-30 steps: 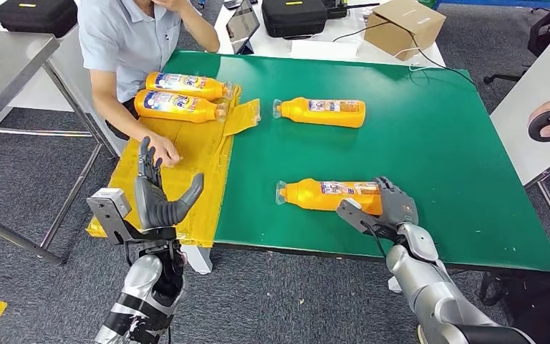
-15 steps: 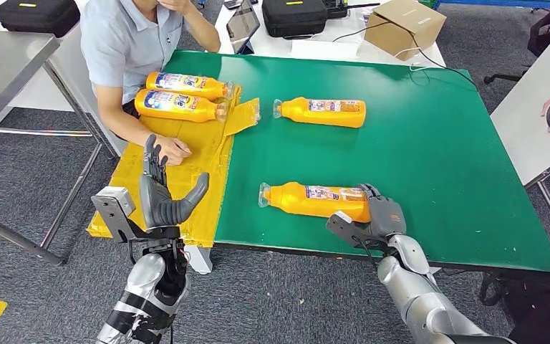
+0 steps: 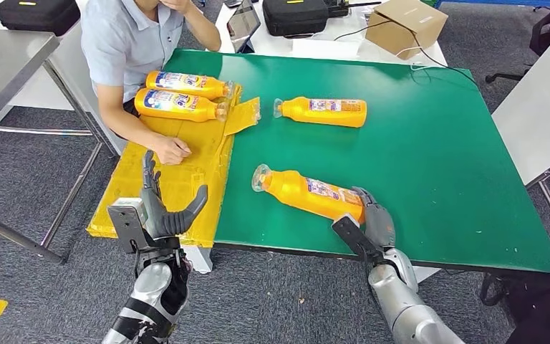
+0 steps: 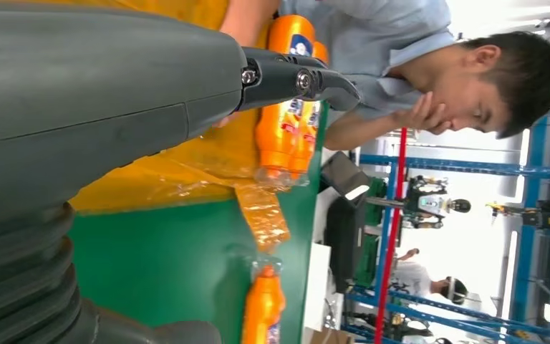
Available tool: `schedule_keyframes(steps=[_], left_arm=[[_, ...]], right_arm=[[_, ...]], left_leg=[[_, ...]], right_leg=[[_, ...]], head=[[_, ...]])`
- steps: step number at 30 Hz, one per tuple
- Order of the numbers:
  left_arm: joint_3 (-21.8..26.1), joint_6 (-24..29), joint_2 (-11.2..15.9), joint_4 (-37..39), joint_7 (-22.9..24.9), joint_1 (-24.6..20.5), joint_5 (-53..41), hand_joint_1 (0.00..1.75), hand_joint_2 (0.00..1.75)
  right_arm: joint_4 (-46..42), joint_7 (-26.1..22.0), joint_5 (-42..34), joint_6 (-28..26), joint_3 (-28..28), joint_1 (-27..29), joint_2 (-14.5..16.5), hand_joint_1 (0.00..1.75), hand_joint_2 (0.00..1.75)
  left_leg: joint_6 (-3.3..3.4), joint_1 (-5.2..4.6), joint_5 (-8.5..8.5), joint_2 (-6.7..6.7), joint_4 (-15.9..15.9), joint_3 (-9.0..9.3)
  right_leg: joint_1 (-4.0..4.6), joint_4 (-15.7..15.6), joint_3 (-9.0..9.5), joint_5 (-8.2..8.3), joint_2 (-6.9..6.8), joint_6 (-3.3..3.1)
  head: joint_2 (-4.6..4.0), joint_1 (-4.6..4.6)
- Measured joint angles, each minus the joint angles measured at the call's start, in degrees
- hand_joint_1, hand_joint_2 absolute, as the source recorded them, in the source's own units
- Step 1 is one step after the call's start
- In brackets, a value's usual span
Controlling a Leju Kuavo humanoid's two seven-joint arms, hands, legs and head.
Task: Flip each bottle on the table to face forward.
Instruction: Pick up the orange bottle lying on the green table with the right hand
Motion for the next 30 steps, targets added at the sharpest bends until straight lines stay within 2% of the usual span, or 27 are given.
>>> schedule_keyframes(steps=[10,12,14,16,20,22,27,30], left_arm=[[0.01,-0.62,0.05,1.43,0.58,0.08,0.27,0.0,1.75],[-0.08,-3.93,0.11,1.83,3.87,0.1,2.33,0.0,1.75],[-0.46,-10.46,0.34,3.09,9.56,0.42,6.81,0.0,1.75],[-1.3,-15.29,0.63,4.91,12.6,1.16,9.78,0.0,1.75],[-3.75,-16.97,1.09,7.75,11.03,2.2,8.02,0.0,1.75],[-5.41,-19.53,1.36,8.1,10.43,2.81,7.02,0.0,1.75],[-9.55,-27.22,2.17,8.02,10.35,4.22,5.84,0.0,1.75],[-10.52,-28.14,2.51,8.06,10.14,4.36,6.01,0.0,1.75]], right_arm=[[-0.75,-0.37,-0.78,0.62,-1.17,0.48,0.54,1.75,1.75],[-1.18,-1.35,-3.33,1.97,-1.49,0.76,0.64,1.75,1.75],[-2.4,-2.37,-7.6,4.03,-1.88,1.41,0.78,1.75,1.75],[-4.15,-2.73,-11.38,5.64,-2.01,2.23,0.91,1.75,1.75],[-7.88,-3.44,-16.29,8.1,-1.82,4.07,1.16,1.75,1.75],[-9.99,-3.91,-18.43,9.69,-1.2,5.04,1.56,1.75,1.75],[-15.9,-4.15,-22.57,13.65,2.26,7.49,3.05,1.75,1.75],[-18.92,-3.96,-24.01,15.02,4.89,8.52,4.02,1.75,1.75]], left_leg=[[0.01,-0.04,0.0,-0.03,0.0,-0.03],[0.0,-0.04,0.0,-0.05,0.0,-0.03],[0.0,-0.04,0.0,-0.06,0.0,-0.03],[0.0,-0.04,-0.01,0.0,0.0,-0.05],[0.01,-0.04,-0.02,0.0,0.0,-0.12],[0.01,-0.04,-0.02,-0.03,0.0,-0.15],[0.0,-0.03,-0.03,-0.01,0.0,-0.17],[0.0,-0.01,-0.02,0.0,-0.01,-0.17]], right_leg=[[-0.05,-0.01,-0.02,0.0,-0.01,0.0],[-0.05,-0.01,-0.02,0.0,-0.01,0.0],[-0.05,0.0,-0.02,-0.01,-0.01,0.01],[-0.05,0.0,-0.06,-0.01,0.0,0.0],[-0.05,0.0,-0.11,-0.01,0.0,0.01],[-0.05,0.0,-0.13,-0.01,0.0,0.01],[-0.04,0.0,-0.18,-0.01,0.0,0.0],[-0.02,0.0,-0.21,-0.01,0.01,0.0]], head=[[0.0,0.01],[0.0,0.01],[0.0,0.01],[0.0,0.01],[0.0,0.0],[0.0,0.0],[0.0,0.0],[0.0,0.0]])
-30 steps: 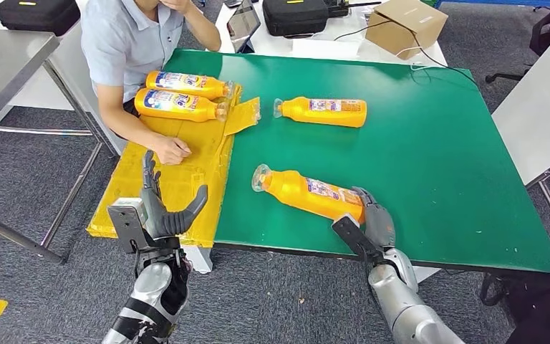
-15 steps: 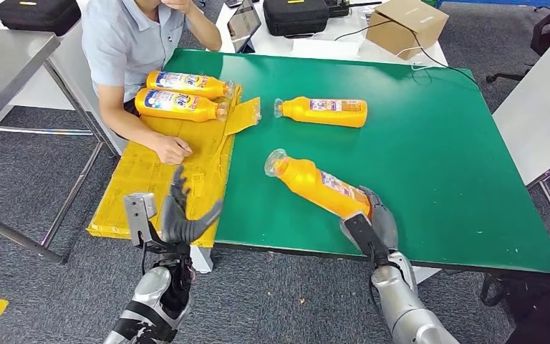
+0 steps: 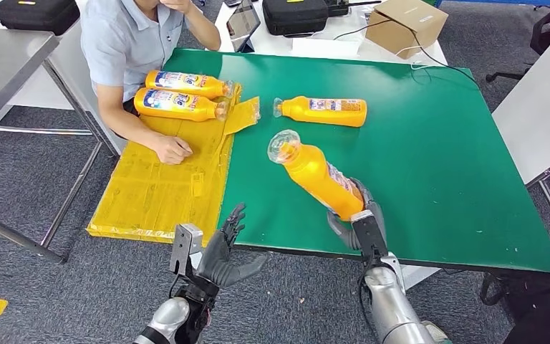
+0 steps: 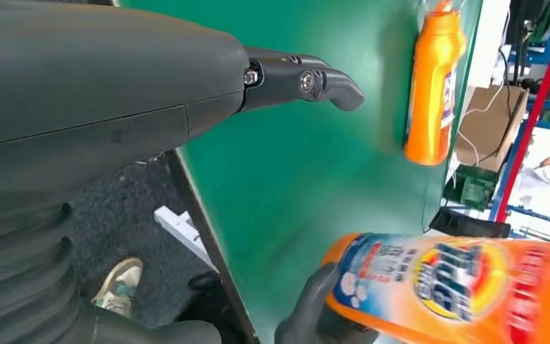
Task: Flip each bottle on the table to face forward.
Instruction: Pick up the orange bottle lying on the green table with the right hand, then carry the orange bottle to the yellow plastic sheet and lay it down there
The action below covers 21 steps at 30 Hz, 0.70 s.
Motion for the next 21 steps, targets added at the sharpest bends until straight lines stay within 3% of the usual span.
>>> schedule_keyframes(steps=[5,12,21], left_arm=[[-0.34,6.5,-0.4,2.76,-4.58,-2.34,-3.4,0.0,1.75],[-0.66,4.47,-1.77,2.2,-5.73,-3.63,0.55,0.0,1.75],[-1.61,6.54,-2.07,-4.31,-5.96,-2.77,4.98,0.0,1.75]], right_arm=[[-4.92,1.74,-2.71,1.11,5.45,1.58,1.36,1.73,1.75],[-4.97,2.08,-3.01,2.39,12.61,2.18,2.71,1.66,1.75],[-6.79,3.0,-5.4,4.55,18.65,5.21,3.76,1.62,1.75]], left_leg=[[-0.02,0.04,0.04,0.0,0.0,-0.05],[-0.02,0.03,0.04,0.02,0.0,-0.07],[-0.03,0.04,0.01,0.02,0.0,-0.11]], right_leg=[[0.04,0.01,-0.02,0.01,-0.01,-0.01],[0.03,0.01,-0.04,0.01,-0.01,-0.01],[0.04,0.0,-0.09,-0.01,-0.01,-0.02]], head=[[0.0,0.01],[0.0,0.01],[0.0,0.0]])
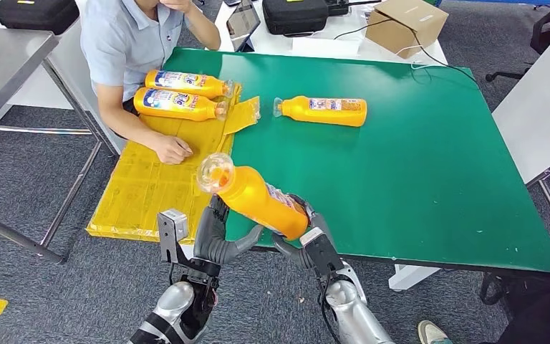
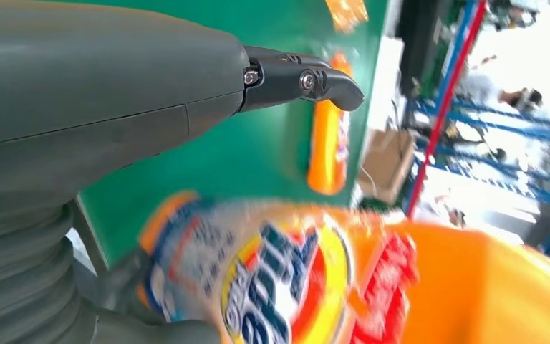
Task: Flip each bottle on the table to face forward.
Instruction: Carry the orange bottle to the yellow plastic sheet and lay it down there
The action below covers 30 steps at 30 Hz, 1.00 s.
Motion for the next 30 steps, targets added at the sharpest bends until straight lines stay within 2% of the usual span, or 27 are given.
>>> schedule_keyframes(steps=[4,17,22,26,30], left_arm=[[-2.16,-3.16,0.1,-2.18,0.95,0.39,1.96,0.0,1.75],[-4.83,-7.34,1.52,-3.83,2.14,1.05,3.85,0.0,1.75],[-4.93,-7.23,1.91,-4.02,2.72,1.21,4.1,0.0,1.75],[-4.79,-5.43,1.74,-3.52,5.18,0.86,5.64,0.0,1.75],[-4.66,-3.73,1.33,-2.16,5.69,-0.17,6.01,0.0,1.75]], right_arm=[[0.06,0.13,-0.31,-0.32,1.32,0.0,0.11,1.63,1.75],[1.96,0.48,-1.8,-1.15,1.78,-0.42,0.17,1.68,1.75],[2.35,0.49,-1.21,-1.67,1.78,-0.49,0.18,1.71,1.75],[2.45,0.59,1.26,-2.35,2.44,-0.62,0.48,1.67,1.75],[2.46,0.72,3.51,-3.39,4.38,-0.79,1.27,1.68,1.75]], left_leg=[[0.01,-0.01,0.0,-0.01,0.0,0.0],[0.0,-0.01,0.0,-0.02,0.0,0.0],[0.0,-0.01,0.0,-0.02,0.0,0.0],[0.01,-0.01,0.0,-0.01,0.0,0.0],[0.0,0.0,0.01,-0.02,0.0,0.0]], right_leg=[[-0.01,0.0,0.02,0.0,0.0,0.0],[-0.01,0.0,0.01,0.0,0.0,0.0],[-0.01,0.0,0.01,0.0,0.0,0.0],[-0.01,0.0,0.01,0.0,0.0,0.0],[-0.01,0.0,0.0,0.01,0.0,0.0]], head=[[0.0,0.01],[0.0,0.01],[0.0,0.01],[0.0,0.01],[0.0,0.02]])
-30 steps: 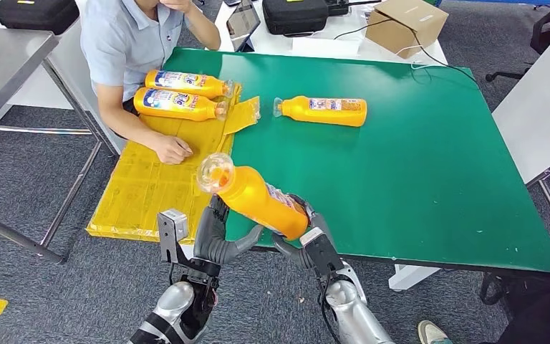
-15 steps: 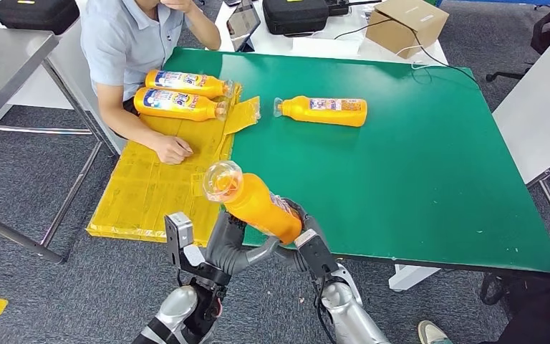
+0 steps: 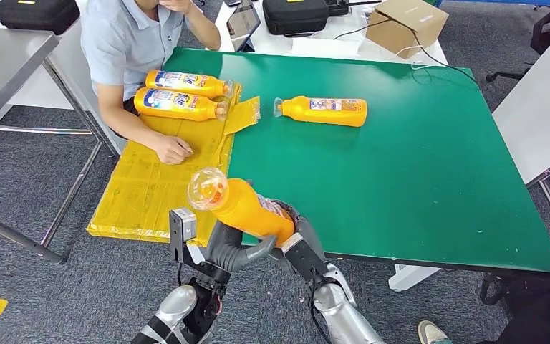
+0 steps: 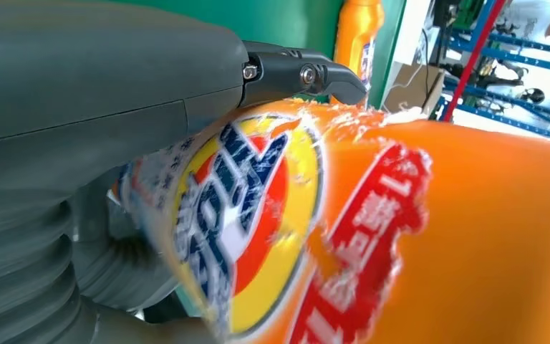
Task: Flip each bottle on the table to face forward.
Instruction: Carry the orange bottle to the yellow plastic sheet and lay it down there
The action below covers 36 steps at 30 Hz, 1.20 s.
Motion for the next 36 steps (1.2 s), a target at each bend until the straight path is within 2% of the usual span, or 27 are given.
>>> schedule_keyframes(steps=[16,17,20,21,24,25,28,36], left_arm=[[0.64,1.9,-0.6,1.5,-1.15,-0.86,0.44,0.0,1.75],[0.64,1.75,-0.6,1.5,-1.31,-0.86,0.78,0.1,1.75],[0.77,1.5,-0.59,1.47,-1.84,-0.8,1.86,1.41,1.75],[0.87,1.58,-0.58,1.46,-2.11,-0.73,2.28,1.75,1.75],[1.43,2.14,-0.58,1.22,-2.91,-0.46,3.53,1.75,1.75],[1.77,2.4,-0.57,1.0,-3.14,-0.42,3.86,1.75,1.75],[2.97,3.59,-0.54,0.15,-3.81,-0.47,4.13,1.75,1.75],[6.09,6.28,-0.76,-2.12,-4.21,0.44,3.44,1.75,1.75]], right_arm=[[0.35,0.11,0.83,0.39,3.3,-0.24,0.59,1.69,1.75],[0.51,0.11,0.69,0.49,3.59,-0.31,0.68,1.7,1.75],[1.28,0.12,-0.01,0.9,4.35,-0.71,0.87,1.68,1.75],[1.58,0.14,-0.2,1.19,4.6,-0.87,0.93,1.6,1.75],[2.6,0.44,-0.85,2.74,5.38,-1.48,1.19,0.34,1.75],[2.97,0.56,-1.07,3.48,5.79,-1.66,1.27,0.01,1.31],[3.84,0.87,-1.26,4.62,7.44,-1.73,1.51,0.0,0.0],[4.67,1.19,-0.73,2.68,10.51,-1.63,1.84,0.0,0.0]], left_leg=[[0.0,0.0,-0.01,0.01,0.0,0.0],[0.0,0.0,0.0,0.01,0.0,0.0],[0.0,0.0,0.0,0.02,0.0,0.0],[0.0,0.0,0.0,0.02,0.0,0.0],[0.0,0.0,0.0,0.03,0.0,-0.01],[0.0,0.01,0.0,0.03,0.0,-0.01],[0.0,0.01,0.0,0.02,0.0,-0.01],[0.0,0.01,-0.01,0.06,0.0,-0.01]], right_leg=[[0.0,0.0,0.0,0.0,0.0,0.0],[0.0,0.0,0.0,0.0,0.0,0.0],[0.0,0.0,0.0,0.0,0.0,0.0],[0.0,0.0,0.0,0.0,0.0,0.0],[0.0,0.0,-0.01,0.0,0.0,0.0],[0.0,0.0,-0.01,0.0,0.0,0.0],[0.0,0.0,-0.02,0.0,0.0,0.0],[0.01,0.0,-0.03,-0.01,0.01,0.0]], head=[[0.0,-0.01],[0.0,-0.01],[0.0,-0.01],[0.0,-0.01],[0.0,-0.01],[0.0,-0.01],[0.0,-0.02],[0.0,-0.01]])
